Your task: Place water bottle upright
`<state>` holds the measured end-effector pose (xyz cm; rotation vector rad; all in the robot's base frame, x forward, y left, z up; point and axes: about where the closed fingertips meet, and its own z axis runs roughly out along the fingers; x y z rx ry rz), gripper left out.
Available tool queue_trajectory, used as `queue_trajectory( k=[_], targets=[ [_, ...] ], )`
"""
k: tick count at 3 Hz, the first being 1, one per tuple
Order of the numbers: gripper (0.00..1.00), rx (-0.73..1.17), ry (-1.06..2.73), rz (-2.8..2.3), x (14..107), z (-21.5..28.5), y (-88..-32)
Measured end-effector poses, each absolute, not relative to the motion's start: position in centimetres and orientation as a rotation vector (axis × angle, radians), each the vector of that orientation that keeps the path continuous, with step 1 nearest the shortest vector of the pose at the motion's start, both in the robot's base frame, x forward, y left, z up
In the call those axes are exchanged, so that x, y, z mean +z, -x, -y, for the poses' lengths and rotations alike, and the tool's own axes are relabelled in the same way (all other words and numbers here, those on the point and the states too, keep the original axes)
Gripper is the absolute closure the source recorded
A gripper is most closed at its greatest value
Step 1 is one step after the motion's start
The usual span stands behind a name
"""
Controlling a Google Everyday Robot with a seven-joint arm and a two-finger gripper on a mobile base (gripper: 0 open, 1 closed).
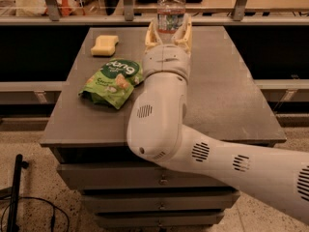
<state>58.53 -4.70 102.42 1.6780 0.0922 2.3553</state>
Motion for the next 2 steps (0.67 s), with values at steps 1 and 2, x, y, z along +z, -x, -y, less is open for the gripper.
queue_trajectory(
  k=[1,2],
  targets=[
    [1.0,2.279,-1.795,-0.006,100.4,5.3,-55.7],
    [1.0,2.258,-1.838,0.023,97.4,5.1,-53.9]
  ],
)
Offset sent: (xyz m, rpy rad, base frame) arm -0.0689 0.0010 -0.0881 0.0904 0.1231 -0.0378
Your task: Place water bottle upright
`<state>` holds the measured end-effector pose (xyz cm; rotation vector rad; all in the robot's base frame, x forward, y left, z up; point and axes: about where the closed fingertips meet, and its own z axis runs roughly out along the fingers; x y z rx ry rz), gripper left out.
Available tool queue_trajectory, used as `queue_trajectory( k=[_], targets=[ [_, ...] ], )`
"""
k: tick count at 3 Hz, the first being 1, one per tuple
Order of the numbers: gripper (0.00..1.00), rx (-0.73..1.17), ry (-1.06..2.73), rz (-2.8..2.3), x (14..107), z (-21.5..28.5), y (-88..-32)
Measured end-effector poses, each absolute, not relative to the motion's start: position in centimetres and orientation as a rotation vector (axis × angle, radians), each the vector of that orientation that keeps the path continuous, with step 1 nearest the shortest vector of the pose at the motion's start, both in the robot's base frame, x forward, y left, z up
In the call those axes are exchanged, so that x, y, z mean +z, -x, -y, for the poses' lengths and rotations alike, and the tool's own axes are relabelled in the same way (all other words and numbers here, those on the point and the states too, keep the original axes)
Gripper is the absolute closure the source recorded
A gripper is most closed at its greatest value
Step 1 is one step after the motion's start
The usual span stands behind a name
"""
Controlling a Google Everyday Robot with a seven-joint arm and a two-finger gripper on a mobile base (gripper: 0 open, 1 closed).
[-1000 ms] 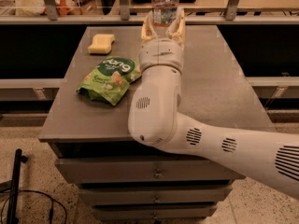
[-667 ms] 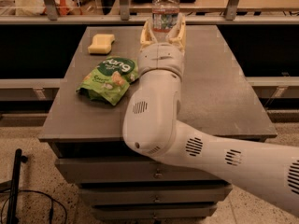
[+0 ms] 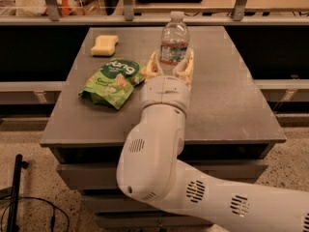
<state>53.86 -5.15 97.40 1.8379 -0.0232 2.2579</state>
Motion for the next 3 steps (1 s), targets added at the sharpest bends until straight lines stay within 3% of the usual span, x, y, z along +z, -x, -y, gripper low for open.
queue_trajectory(
  k=[3],
  targets=[
    [1.0,2.401,-1.605,-0.086,93.9,3.6,-52.6]
  ],
)
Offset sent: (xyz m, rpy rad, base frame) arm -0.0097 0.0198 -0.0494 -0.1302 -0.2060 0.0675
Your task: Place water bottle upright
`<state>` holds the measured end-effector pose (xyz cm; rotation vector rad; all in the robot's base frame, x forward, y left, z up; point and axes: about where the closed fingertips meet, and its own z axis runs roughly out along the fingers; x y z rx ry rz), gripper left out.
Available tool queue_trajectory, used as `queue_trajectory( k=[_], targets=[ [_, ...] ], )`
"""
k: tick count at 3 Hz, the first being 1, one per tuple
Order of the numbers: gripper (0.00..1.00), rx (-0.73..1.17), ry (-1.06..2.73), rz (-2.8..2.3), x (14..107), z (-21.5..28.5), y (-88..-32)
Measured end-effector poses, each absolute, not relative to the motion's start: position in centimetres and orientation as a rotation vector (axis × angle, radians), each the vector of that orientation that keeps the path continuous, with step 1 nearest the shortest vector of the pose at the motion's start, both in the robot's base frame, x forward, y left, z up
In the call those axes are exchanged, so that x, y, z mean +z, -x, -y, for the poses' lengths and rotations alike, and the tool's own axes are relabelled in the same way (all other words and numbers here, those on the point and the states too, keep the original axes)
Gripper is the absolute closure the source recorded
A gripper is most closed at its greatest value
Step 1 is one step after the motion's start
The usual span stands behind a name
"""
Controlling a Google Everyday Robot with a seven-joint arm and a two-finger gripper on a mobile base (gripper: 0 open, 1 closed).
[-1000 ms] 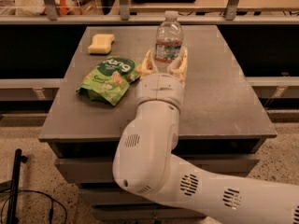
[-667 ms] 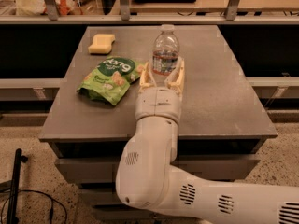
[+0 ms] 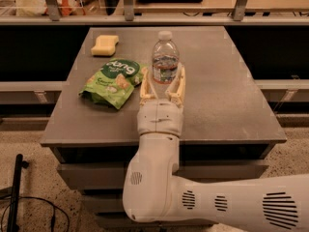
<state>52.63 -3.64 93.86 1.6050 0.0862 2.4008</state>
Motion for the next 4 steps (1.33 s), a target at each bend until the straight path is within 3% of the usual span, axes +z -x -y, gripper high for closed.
queue_trajectory(
  k=[4],
  targets=[
    [1.0,2.433,-1.573,-0.003,90.7,3.1,-52.8]
  ],
)
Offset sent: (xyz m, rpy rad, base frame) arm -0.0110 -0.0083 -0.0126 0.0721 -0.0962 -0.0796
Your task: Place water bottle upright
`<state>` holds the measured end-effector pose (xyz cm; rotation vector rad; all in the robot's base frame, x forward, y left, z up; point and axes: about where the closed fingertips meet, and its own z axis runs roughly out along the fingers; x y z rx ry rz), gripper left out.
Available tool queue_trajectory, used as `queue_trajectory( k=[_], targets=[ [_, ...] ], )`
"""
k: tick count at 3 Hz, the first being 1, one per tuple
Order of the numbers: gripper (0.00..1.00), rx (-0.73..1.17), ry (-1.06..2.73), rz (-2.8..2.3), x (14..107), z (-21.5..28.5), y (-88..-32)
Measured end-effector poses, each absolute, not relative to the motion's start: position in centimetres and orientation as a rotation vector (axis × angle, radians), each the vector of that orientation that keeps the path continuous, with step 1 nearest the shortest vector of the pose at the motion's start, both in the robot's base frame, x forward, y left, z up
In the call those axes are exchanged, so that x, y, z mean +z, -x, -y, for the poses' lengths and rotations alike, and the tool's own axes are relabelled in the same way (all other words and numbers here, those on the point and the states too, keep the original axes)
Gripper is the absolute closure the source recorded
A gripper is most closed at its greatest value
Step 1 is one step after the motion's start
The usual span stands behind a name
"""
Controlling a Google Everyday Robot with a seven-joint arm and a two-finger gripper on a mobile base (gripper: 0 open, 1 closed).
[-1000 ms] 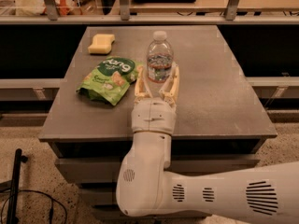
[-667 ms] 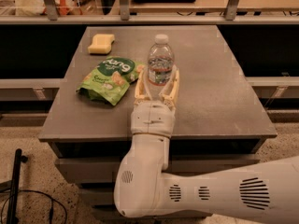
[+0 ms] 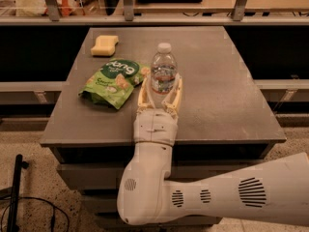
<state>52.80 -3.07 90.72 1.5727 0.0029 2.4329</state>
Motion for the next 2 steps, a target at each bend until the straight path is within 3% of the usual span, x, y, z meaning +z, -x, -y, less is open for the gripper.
queue_trajectory(
  k=[1,2],
  targets=[
    [0.83,2.433,-1.576,-0.002,90.98,3.05,-52.85],
    [0.59,2.433,-1.576,-0.002,91.11,3.05,-52.85]
  ],
)
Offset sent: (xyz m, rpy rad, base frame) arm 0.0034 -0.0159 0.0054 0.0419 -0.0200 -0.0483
